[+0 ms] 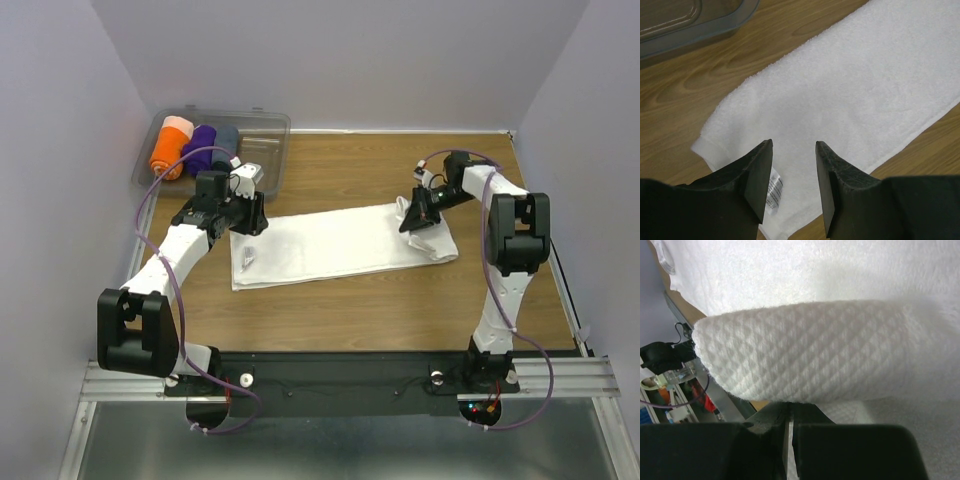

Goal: Roll the towels
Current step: Fold the towel

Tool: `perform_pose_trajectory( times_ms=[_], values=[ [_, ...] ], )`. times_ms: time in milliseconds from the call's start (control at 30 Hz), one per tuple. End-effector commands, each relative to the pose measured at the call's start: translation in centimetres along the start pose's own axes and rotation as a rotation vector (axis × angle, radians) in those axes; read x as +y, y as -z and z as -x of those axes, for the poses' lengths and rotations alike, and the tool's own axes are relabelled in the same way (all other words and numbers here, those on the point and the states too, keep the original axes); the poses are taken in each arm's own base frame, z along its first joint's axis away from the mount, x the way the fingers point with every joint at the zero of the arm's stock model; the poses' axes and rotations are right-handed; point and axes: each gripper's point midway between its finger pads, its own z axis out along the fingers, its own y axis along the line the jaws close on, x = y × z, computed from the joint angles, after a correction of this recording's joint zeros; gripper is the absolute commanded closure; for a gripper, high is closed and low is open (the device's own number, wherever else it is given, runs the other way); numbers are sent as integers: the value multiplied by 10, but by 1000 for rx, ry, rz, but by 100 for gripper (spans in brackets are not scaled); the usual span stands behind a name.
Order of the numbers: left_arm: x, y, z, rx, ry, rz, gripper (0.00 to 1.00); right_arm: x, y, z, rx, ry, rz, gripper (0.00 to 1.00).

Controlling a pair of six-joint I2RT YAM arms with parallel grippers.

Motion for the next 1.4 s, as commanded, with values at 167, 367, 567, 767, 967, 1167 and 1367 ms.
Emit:
perform_pose_trajectory(
  times_ms=[167, 367, 567, 767, 967, 1167, 1367],
  values=[
    [0, 5, 24, -52, -14, -3, 49, 24, -15, 22, -55, 71, -12, 99],
    [1, 6, 23, -51, -22, 0, 49, 32, -28, 28, -49, 93, -9, 99],
    [2, 5, 21, -47, -22, 1, 49, 41, -45, 30, -31, 93, -6, 99],
    [3, 6, 19, -44, -32, 5, 49, 43, -55, 32, -22, 90, 0, 99],
    [4, 7, 17, -42, -25, 4, 48, 47, -62, 26, -1, 85, 11, 68],
    [5, 8, 19, -44, -25, 4, 48, 70, -46, 20, -19, 130, 53, 50],
    [-2, 8, 21, -42, -25, -34, 48, 80, -31, 18, -33, 204, 42, 48]
  ],
)
